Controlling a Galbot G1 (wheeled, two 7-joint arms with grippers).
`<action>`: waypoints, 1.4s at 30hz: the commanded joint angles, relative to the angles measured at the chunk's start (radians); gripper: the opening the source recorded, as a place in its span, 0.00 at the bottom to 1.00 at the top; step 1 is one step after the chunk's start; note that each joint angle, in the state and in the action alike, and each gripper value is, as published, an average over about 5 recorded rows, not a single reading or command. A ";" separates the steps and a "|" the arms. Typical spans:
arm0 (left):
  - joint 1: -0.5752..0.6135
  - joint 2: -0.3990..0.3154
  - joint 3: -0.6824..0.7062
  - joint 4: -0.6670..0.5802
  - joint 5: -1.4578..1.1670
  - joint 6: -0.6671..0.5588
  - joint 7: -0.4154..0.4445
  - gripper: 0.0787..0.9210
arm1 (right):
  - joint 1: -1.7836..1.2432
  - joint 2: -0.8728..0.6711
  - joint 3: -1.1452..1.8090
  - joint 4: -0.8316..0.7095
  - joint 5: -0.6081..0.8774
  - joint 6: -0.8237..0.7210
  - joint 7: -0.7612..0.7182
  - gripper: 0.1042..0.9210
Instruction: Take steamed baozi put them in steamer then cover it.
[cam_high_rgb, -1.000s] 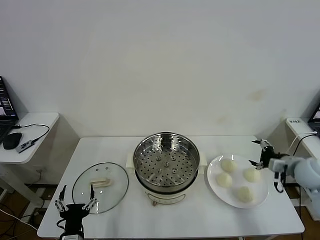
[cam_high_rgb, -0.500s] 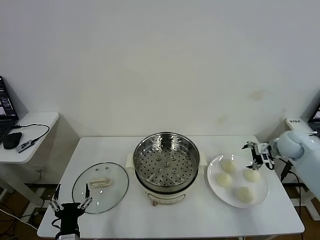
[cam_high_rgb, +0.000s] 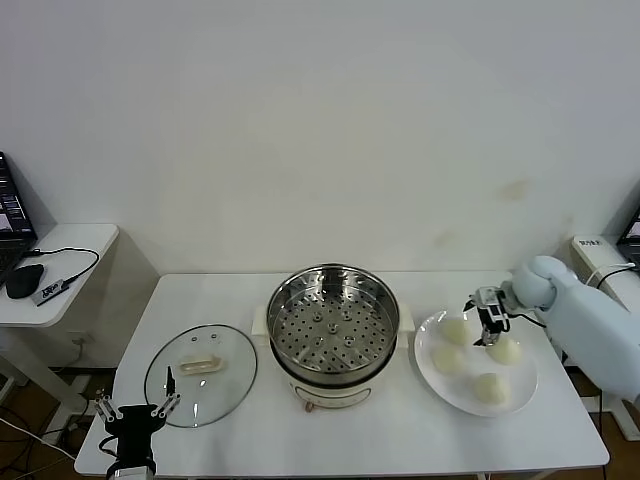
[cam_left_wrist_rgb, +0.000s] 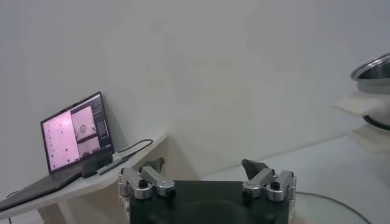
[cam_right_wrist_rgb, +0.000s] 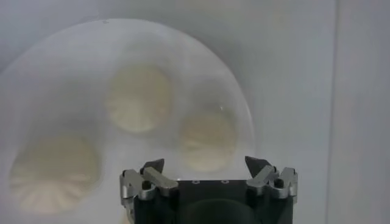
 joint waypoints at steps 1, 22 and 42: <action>0.000 -0.001 0.001 0.001 0.002 0.000 -0.001 0.88 | 0.043 0.074 -0.057 -0.093 -0.022 -0.001 0.015 0.87; 0.004 -0.002 -0.001 0.001 0.005 -0.005 -0.003 0.88 | 0.030 0.097 -0.050 -0.122 -0.037 -0.002 0.027 0.68; 0.000 0.008 0.013 -0.002 0.004 -0.006 -0.001 0.88 | 0.319 -0.107 -0.248 0.119 0.227 -0.039 -0.021 0.56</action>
